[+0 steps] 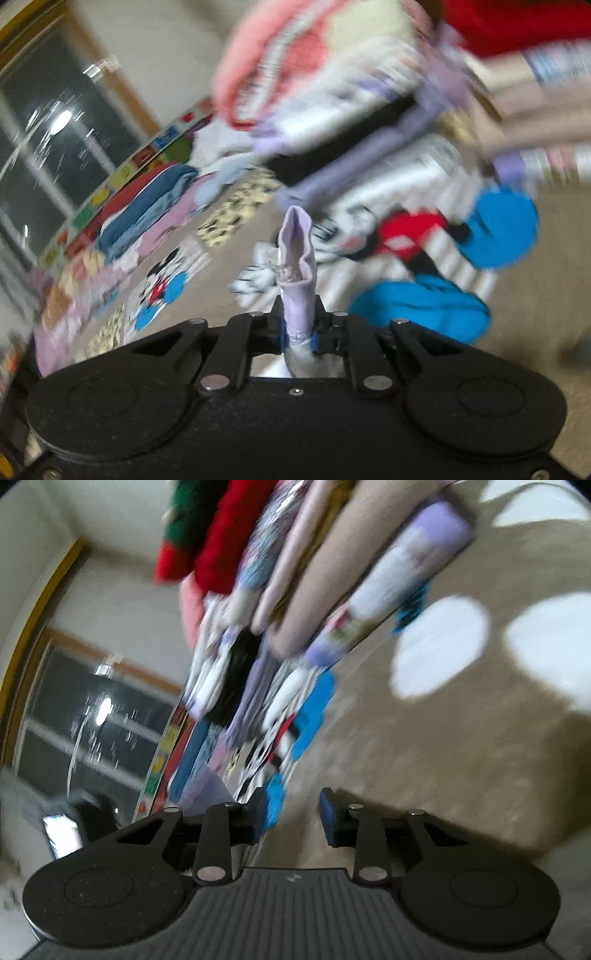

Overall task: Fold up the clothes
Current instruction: 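Lift the sleeve with the left tool and lay it across the garment body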

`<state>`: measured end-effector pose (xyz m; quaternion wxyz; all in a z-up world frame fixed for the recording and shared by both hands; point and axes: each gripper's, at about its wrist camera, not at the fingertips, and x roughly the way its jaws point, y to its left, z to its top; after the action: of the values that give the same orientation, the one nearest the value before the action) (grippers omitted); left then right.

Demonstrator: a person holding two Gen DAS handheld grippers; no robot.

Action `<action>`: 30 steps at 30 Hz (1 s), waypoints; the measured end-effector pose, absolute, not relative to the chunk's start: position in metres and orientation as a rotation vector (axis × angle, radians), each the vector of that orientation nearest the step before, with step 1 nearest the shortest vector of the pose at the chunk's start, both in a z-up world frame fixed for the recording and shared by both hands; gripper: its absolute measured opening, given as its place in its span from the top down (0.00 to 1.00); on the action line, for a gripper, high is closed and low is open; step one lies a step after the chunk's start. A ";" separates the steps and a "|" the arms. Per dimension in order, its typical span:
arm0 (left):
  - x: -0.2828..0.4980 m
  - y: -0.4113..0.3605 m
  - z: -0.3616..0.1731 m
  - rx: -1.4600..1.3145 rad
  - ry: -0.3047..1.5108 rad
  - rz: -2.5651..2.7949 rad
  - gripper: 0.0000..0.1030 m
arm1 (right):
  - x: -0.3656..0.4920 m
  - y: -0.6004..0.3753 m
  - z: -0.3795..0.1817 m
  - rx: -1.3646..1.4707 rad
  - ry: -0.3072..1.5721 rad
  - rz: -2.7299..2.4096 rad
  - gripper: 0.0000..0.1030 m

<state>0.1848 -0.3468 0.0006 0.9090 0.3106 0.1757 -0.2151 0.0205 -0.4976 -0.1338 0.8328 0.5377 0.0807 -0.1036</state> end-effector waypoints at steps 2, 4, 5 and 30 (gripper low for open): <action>0.191 -0.318 0.027 0.545 0.355 -0.432 0.89 | 0.031 -0.484 -0.128 1.068 0.220 -0.155 0.67; 0.197 -0.291 0.048 0.470 0.347 -0.420 0.89 | 0.043 -0.469 -0.122 0.999 0.270 -0.074 0.67; 0.200 -0.278 0.056 0.437 0.345 -0.413 0.89 | 0.050 -0.461 -0.119 0.960 0.302 -0.030 0.67; 0.222 -0.012 0.039 -0.130 0.488 -0.139 0.89 | 0.086 -0.328 -0.091 0.451 0.555 0.411 0.67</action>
<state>0.2224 -0.0121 0.0393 0.9659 -0.0642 0.2411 -0.0686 0.0860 -0.3284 -0.0908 0.9161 0.2193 0.2697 0.1997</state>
